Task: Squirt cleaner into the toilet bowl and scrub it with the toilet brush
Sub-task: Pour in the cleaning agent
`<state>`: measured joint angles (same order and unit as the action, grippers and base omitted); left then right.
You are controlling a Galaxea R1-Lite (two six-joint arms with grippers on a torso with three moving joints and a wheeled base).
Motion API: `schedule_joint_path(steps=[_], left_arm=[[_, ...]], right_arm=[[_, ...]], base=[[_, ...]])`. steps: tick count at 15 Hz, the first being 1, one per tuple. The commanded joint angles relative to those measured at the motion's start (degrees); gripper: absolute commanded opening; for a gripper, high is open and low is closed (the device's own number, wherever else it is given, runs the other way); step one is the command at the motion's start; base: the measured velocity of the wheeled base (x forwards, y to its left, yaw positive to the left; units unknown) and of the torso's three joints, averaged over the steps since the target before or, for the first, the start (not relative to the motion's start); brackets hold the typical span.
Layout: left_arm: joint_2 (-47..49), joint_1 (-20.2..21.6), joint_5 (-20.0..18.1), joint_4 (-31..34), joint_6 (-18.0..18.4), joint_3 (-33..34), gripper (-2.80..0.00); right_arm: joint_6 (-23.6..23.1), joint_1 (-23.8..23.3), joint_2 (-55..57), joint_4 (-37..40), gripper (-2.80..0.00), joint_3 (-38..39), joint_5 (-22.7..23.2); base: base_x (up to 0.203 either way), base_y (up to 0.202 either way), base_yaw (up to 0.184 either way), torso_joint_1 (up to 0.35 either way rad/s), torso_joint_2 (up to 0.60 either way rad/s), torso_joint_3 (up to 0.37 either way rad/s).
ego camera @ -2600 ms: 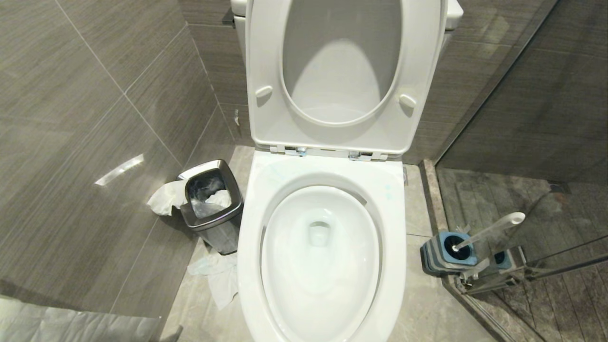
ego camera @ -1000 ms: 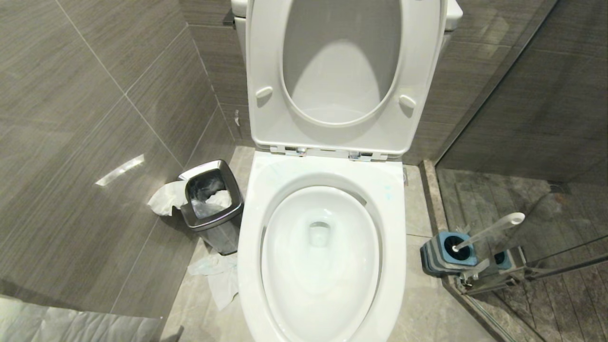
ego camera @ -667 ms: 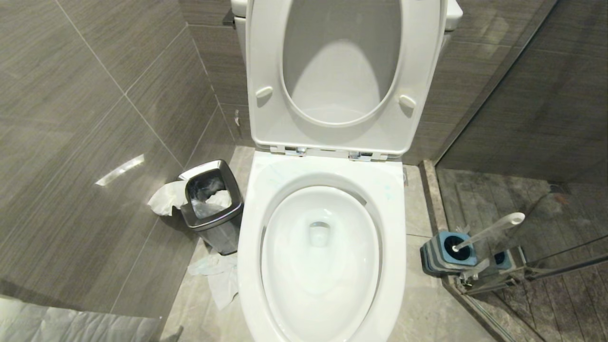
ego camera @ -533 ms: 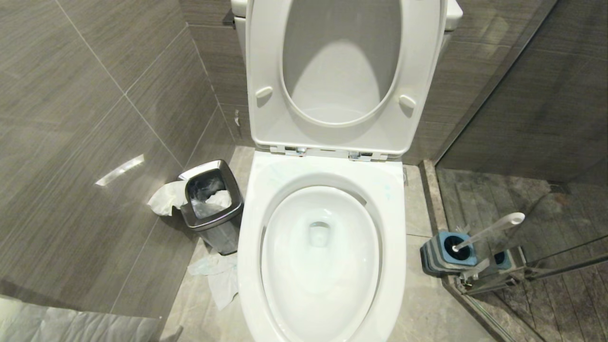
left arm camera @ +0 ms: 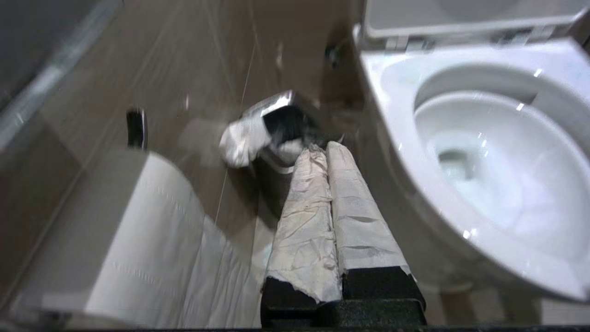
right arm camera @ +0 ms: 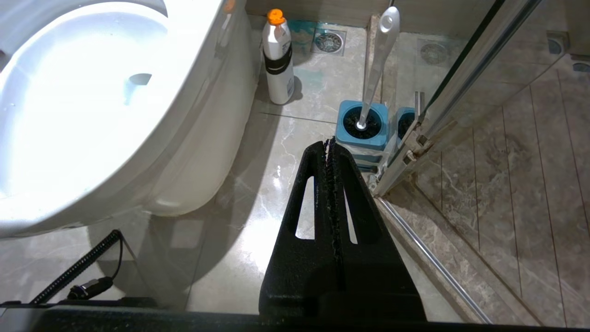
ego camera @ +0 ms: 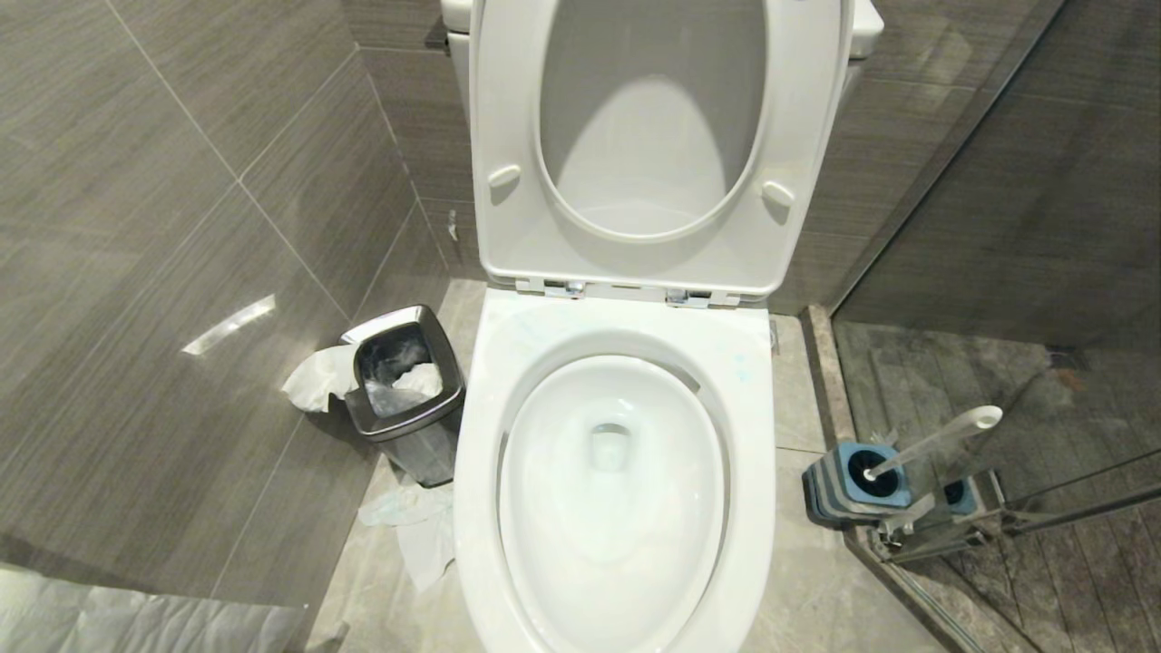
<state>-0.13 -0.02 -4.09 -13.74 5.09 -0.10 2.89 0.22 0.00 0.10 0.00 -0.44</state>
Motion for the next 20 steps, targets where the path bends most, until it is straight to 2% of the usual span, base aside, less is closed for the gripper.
schedule_joint_path(steps=[1, 3, 6, 14, 20], left_arm=[[0.13, 0.02, 3.76, 5.07, 0.65, 0.28, -2.8], [0.13, 0.02, 4.71, 9.98, 1.22, 0.28, -2.8], [0.13, 0.02, 2.76, 14.76, 1.94, 0.28, -2.8], [0.13, 0.02, 1.54, 14.27, 1.59, 0.28, -2.8], [0.13, 0.02, 2.06, 14.26, -0.26, 0.28, -2.8]], right_arm=[[0.01, -0.04, 0.09, -0.01, -2.8, 0.0, 0.0], [0.01, 0.04, 0.09, -0.01, -2.8, 0.0, 0.01], [0.01, 0.04, 0.09, -0.01, -2.8, 0.0, 0.0], [0.01, -0.04, 0.09, -0.01, -2.8, 0.0, 0.0], [0.01, 0.04, 0.09, -0.01, -2.8, 0.0, 0.0]], base=[[0.0, 0.0, 0.0, 0.0, 0.0, 0.0], [0.0, 0.0, 0.0, 0.0, 0.0, 0.0], [0.0, 0.0, 0.0, 0.0, 0.0, 0.0], [0.0, 0.0, 0.0, 0.0, 0.0, 0.0], [0.0, 0.0, 0.0, 0.0, 0.0, 0.0]])
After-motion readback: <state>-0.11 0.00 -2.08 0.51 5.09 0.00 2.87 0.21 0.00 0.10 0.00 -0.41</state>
